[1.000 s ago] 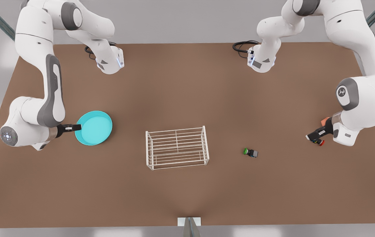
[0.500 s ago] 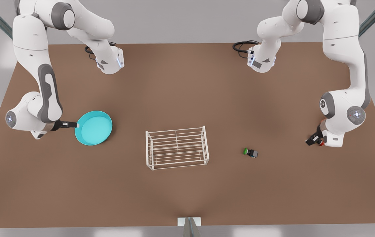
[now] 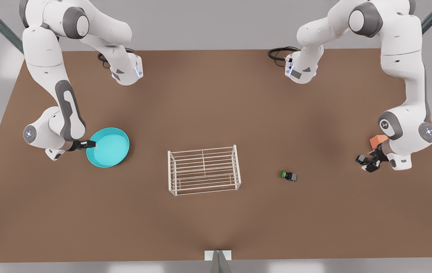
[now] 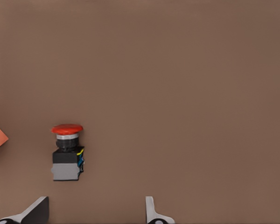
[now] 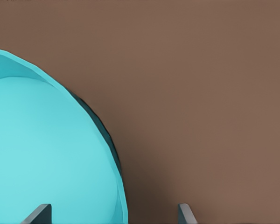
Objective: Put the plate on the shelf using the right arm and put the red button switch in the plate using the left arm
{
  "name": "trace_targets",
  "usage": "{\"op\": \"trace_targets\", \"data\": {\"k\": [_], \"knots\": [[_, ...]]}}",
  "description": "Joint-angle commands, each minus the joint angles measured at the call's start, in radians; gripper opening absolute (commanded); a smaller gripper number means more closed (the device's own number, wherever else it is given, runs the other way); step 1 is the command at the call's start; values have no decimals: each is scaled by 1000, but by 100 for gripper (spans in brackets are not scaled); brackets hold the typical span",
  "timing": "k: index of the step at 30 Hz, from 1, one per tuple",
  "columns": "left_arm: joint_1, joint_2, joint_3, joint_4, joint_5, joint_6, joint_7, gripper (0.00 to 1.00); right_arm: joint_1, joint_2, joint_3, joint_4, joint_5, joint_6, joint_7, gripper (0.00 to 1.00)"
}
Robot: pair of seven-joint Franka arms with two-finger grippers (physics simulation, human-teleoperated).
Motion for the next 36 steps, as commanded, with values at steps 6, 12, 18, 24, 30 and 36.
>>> {"op": "trace_targets", "data": {"k": [6,12,18,24,30,36], "knots": [[54,52,0,27,41,20,94,100,2,5,1,0,50,14,-66,41],[71,60,5,-70,41,121,150,100,6,13,7,0,65,16,-51,37],[37,66,3,-85,38,149,115,100,12,21,8,0,67,14,-23,32],[29,107,3,-85,39,202,104,100,12,19,10,2,67,14,-26,7],[43,117,5,-77,43,213,137,100,12,-71,11,14,63,-50,-26,7],[58,152,5,-76,43,258,179,100,48,-154,13,51,39,-110,-23,7]]}}
